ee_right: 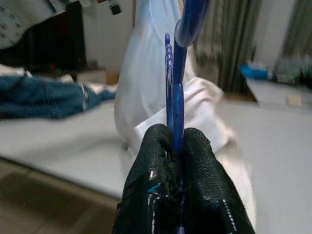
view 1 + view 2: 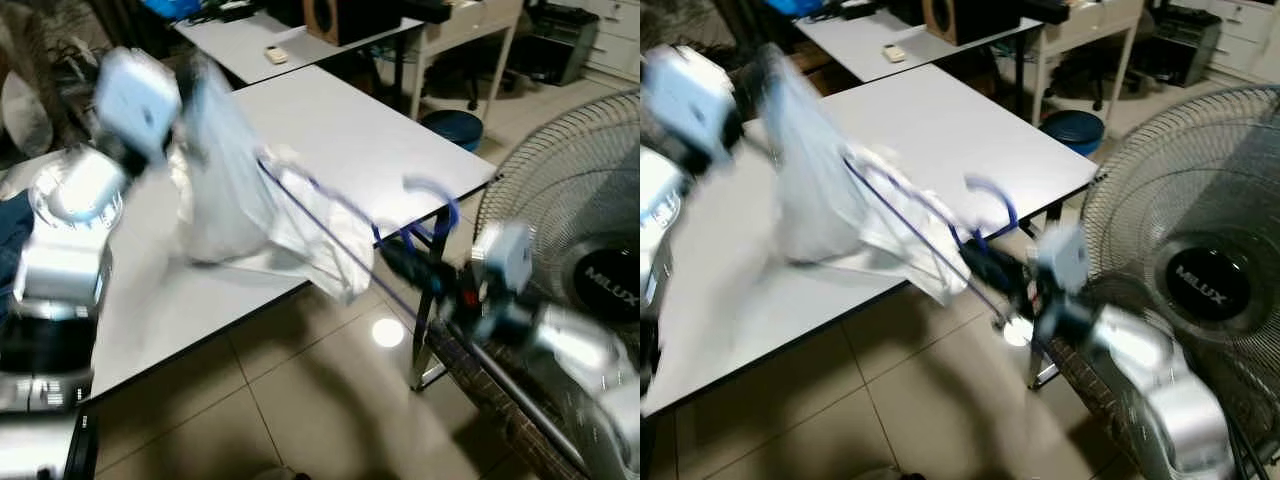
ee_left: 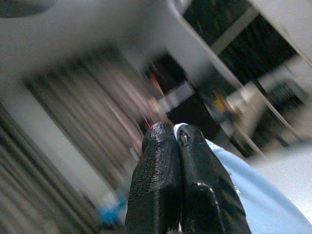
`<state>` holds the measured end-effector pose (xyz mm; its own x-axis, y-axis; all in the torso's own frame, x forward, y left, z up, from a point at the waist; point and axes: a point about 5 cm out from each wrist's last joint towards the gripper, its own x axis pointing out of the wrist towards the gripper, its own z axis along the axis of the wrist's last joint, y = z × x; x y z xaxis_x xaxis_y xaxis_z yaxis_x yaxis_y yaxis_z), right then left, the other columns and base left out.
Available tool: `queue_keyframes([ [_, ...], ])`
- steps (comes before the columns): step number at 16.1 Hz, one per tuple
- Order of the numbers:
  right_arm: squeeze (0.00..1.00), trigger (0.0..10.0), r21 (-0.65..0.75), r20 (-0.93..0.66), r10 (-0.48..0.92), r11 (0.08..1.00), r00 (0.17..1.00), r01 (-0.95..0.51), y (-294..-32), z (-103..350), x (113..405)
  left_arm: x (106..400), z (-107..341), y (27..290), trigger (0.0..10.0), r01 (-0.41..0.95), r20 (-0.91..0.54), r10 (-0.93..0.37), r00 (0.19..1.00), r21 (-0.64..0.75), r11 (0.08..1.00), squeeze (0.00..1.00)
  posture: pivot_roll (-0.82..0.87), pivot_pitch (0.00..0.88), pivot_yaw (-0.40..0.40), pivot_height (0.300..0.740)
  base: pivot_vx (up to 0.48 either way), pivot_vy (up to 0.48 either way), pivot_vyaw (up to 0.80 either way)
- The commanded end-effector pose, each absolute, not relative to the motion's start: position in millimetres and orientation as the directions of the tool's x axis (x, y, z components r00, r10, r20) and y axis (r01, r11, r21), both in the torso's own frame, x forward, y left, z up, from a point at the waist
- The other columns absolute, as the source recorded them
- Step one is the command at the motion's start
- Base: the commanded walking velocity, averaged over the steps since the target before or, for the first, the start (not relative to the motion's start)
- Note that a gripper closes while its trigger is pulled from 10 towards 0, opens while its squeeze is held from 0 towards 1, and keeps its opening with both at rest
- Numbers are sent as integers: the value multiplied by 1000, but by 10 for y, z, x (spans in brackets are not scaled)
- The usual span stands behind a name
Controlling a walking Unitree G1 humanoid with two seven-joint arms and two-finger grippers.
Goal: Hang hanger
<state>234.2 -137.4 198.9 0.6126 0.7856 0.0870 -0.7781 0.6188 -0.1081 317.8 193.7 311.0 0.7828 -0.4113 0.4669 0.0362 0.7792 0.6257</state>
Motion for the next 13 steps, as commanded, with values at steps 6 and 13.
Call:
queue_keyframes([
  [6, 0, 10000, -91, 80, 778, 628, 623, -773, -1426, 1993, 2260, 3175, 2453, 2038, 0, 257, 84, -452, 888, 723, 641, 0, -99, 0, 141, 740, 0, 0, 0],
  [13, 0, 10000, -88, -36, 792, 605, 609, -792, -1571, 1834, 2292, 2894, 2253, 1985, 0, 542, -96, -645, 758, 643, 541, 0, -96, 0, 132, 740, 0, 0, 0],
])
